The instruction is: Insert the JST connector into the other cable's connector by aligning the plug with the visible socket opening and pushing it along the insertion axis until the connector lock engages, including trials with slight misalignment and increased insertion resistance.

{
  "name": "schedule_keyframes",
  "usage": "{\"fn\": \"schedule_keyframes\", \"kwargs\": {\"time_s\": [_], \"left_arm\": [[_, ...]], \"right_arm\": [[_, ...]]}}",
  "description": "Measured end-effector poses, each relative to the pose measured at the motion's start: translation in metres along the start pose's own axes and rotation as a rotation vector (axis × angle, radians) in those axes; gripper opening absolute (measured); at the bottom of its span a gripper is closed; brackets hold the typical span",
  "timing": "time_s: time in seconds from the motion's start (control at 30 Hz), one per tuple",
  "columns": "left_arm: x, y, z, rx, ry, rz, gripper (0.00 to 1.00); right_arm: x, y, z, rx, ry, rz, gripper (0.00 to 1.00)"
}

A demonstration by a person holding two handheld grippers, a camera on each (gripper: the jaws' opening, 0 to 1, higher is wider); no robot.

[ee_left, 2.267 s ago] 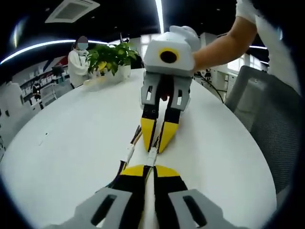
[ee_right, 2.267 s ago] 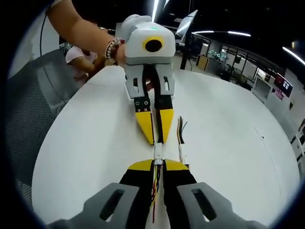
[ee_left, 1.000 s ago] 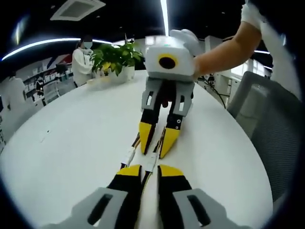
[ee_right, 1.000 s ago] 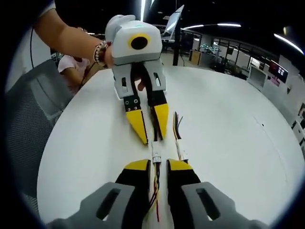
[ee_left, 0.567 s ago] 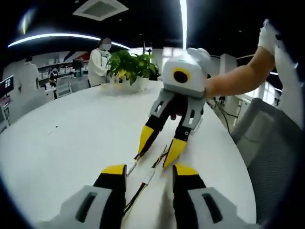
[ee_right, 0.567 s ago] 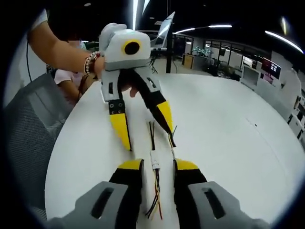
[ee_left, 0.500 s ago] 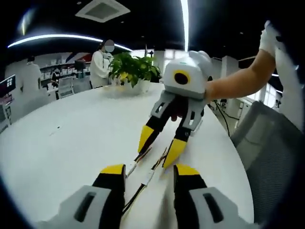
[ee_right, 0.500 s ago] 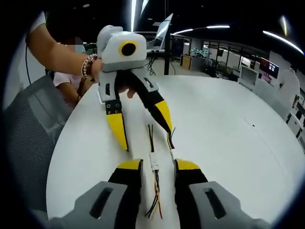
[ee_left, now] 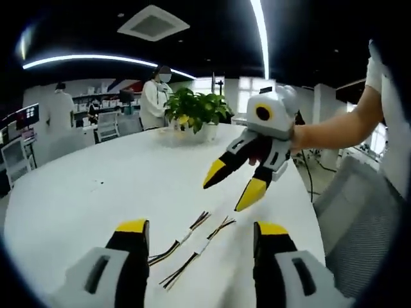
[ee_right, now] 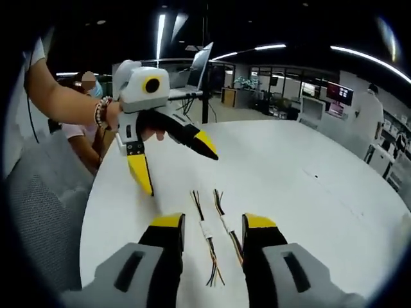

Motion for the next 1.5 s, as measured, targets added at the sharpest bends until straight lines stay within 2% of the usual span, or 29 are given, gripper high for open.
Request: {"fn": "schedule_keyframes", "kwargs": {"time_s": [0.07, 0.2, 0.27, 0.37, 0.43, 0.57, 0.6, 0.8, 0.83, 0.9, 1.03, 1.1, 1.2, 1.33, 1.5], "left_arm": [[-0.005, 0.002, -0.005, -0.006, 0.010, -0.004, 0.70], [-0.016, 0.007, -0.019, -0.018, 0.049, 0.029, 0.72], [-0.020, 0.012, -0.028, -0.046, 0.077, 0.015, 0.73], [-0.027, 0.012, -0.039, -0.060, 0.077, -0.003, 0.73], [-0.031, 0.009, -0.047, -0.033, 0.104, 0.013, 0.73], [-0.038, 0.008, -0.063, -0.037, 0.159, -0.008, 0.79], [-0.041, 0.008, -0.072, -0.060, 0.190, -0.005, 0.81], [-0.050, 0.002, -0.099, -0.070, 0.284, -0.039, 0.86], [-0.052, 0.001, -0.105, -0.080, 0.313, -0.071, 0.88], [-0.056, 0.000, -0.114, -0.107, 0.328, -0.093, 0.90], [-0.066, -0.006, -0.132, -0.086, 0.381, -0.104, 0.93], [-0.069, -0.006, -0.139, -0.102, 0.416, -0.135, 0.97], [-0.076, -0.001, -0.150, -0.141, 0.424, -0.144, 0.99], [-0.084, 0.000, -0.162, -0.144, 0.463, -0.154, 0.99], [-0.098, -0.002, -0.171, -0.150, 0.482, -0.147, 0.99]], "right_arm": [[0.004, 0.005, -0.007, -0.029, -0.012, 0.020, 0.36], [0.009, 0.014, -0.022, -0.068, -0.060, 0.040, 0.40], [0.010, 0.017, -0.028, -0.092, -0.073, 0.066, 0.42], [0.014, 0.020, -0.040, -0.128, -0.089, 0.105, 0.43], [0.017, 0.021, -0.046, -0.146, -0.104, 0.114, 0.43], [0.023, 0.022, -0.056, -0.184, -0.119, 0.150, 0.45], [0.025, 0.023, -0.062, -0.199, -0.136, 0.146, 0.45], [0.030, 0.026, -0.084, -0.262, -0.185, 0.192, 0.50], [0.031, 0.026, -0.090, -0.273, -0.194, 0.196, 0.50], [0.034, 0.027, -0.098, -0.289, -0.215, 0.201, 0.50], [0.037, 0.026, -0.113, -0.312, -0.257, 0.221, 0.54], [0.039, 0.026, -0.122, -0.322, -0.298, 0.217, 0.56], [0.044, 0.025, -0.135, -0.336, -0.329, 0.219, 0.60], [0.050, 0.021, -0.152, -0.349, -0.391, 0.234, 0.69], [0.062, 0.008, -0.168, -0.339, -0.426, 0.261, 0.71]]}}
Point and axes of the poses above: the point that each gripper's makers call its tool centre point, and the gripper's own axes: z roughly forward along the fingers, x roughly to its left, y roughly out of its top, the point moved 7 cm from there along -z, roughly backward along the fingers, and after that the axes turned 5 degrees about -y, right-handed, at the moved point
